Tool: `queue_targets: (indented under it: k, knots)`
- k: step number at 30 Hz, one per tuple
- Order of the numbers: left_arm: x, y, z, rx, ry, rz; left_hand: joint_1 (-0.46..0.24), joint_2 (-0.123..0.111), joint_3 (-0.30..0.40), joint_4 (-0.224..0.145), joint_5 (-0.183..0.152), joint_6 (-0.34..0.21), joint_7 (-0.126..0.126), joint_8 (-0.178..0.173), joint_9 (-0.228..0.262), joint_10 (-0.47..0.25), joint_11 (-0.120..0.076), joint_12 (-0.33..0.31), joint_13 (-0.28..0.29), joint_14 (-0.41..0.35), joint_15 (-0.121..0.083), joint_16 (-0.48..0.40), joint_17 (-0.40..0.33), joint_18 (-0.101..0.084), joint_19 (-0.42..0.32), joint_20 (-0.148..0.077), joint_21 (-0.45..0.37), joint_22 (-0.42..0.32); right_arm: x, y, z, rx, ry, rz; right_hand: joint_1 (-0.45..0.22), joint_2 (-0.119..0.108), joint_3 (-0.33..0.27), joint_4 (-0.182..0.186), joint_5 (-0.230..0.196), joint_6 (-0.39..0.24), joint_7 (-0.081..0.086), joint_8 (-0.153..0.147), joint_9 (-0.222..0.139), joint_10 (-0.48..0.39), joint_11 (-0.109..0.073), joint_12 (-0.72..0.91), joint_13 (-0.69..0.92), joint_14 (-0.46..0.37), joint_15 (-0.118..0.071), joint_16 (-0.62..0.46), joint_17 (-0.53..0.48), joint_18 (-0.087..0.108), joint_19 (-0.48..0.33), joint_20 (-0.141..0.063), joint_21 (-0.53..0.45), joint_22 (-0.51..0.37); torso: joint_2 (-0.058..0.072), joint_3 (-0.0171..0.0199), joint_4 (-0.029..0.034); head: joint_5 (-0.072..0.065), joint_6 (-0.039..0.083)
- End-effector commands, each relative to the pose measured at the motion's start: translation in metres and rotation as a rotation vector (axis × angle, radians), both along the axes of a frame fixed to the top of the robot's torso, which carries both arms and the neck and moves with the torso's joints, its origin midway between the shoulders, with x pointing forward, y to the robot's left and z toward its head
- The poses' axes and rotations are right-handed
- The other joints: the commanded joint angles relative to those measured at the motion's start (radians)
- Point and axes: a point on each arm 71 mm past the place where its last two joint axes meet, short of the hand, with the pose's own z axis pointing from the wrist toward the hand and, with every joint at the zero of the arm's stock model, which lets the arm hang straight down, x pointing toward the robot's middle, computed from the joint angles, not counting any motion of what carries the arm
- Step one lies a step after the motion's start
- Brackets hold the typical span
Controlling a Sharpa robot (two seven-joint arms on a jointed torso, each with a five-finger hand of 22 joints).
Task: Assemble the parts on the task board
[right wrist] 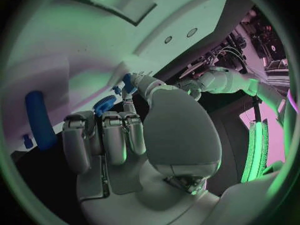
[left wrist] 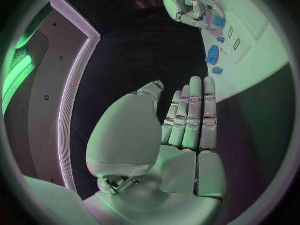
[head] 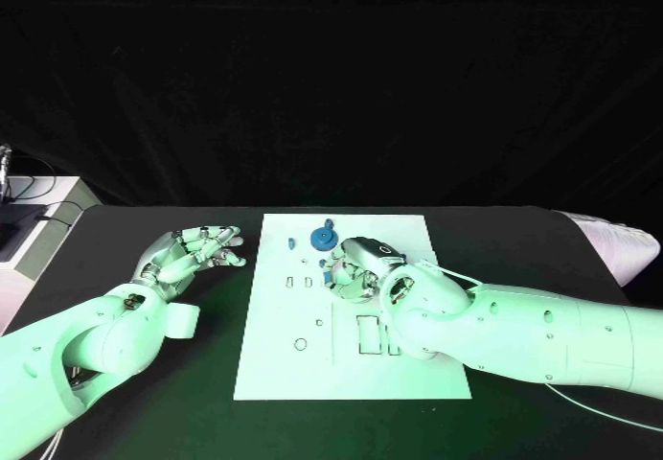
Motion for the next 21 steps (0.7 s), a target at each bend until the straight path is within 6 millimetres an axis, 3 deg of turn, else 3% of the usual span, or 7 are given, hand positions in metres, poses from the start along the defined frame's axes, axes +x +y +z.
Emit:
queue_targets:
  k: [1, 21]
  knots:
    - [-0.0004, -0.0022, 0.0006, -0.007, -0.007, -0.017, -0.003, -0.008, 0.007, 0.000, -0.006, 0.006, 0.003, -0.003, 0.001, -0.007, -0.003, -0.003, -0.001, -0.009, 0.000, 0.007, 0.001, 0.011, -0.006, 0.000, 0.006, 0.001, -0.0002, -0.0010, -0.0024, -0.025, -0.007, -0.007, -0.012, 0.002, 0.003, -0.001, -0.005, 0.008, -0.009, 0.011, 0.028, 0.107, -0.007, 0.002, 0.262, 0.096, -0.008, 0.001, 0.227, -0.007, 0.103, -0.006, 0.005, 0.263, 0.000, -0.0002, 0.0001, 0.000, -0.001]
    - [-0.0002, -0.0017, -0.0012, -0.006, -0.002, -0.017, -0.004, -0.008, 0.009, 0.000, -0.006, 0.006, 0.004, -0.004, 0.002, -0.008, -0.003, -0.003, -0.001, -0.010, 0.001, 0.007, 0.001, 0.011, -0.007, 0.001, 0.007, 0.002, -0.0005, -0.0017, -0.0023, -0.022, -0.023, -0.014, -0.045, -0.020, -0.004, 0.008, -0.025, -0.004, -0.007, 0.012, 0.029, 0.103, -0.006, -0.003, 0.258, 0.096, -0.007, 0.001, 0.225, -0.007, 0.103, -0.006, 0.005, 0.263, 0.000, 0.0000, -0.0008, -0.001, -0.005]
